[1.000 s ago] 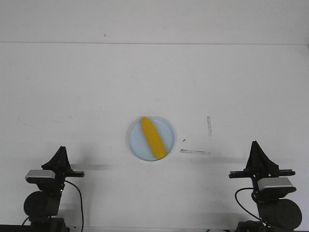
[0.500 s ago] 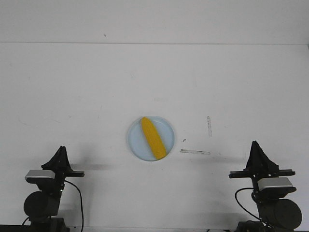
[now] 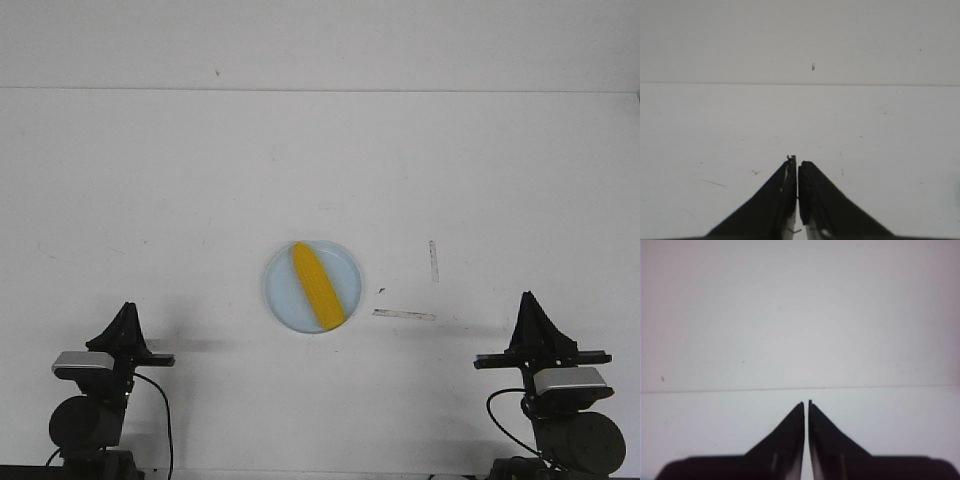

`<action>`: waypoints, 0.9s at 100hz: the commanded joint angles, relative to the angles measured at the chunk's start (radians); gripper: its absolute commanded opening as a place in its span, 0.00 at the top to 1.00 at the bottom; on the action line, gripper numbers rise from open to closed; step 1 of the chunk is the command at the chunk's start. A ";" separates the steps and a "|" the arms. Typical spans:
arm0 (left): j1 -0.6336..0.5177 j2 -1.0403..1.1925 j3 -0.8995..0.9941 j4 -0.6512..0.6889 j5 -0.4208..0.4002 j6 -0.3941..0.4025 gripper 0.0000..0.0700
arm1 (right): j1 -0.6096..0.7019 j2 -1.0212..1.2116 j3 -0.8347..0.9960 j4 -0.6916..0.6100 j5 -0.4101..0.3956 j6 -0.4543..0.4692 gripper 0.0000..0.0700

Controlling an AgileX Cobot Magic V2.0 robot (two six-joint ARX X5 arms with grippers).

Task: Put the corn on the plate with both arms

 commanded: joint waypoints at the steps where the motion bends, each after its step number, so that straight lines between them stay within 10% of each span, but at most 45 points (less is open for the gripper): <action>1: 0.001 -0.002 -0.021 0.014 -0.002 -0.001 1.00 | -0.009 -0.020 -0.013 0.011 -0.026 -0.012 0.98; 90: 0.001 -0.002 -0.021 0.014 -0.002 0.000 1.00 | -0.036 -0.122 -0.305 0.125 0.002 -0.023 0.98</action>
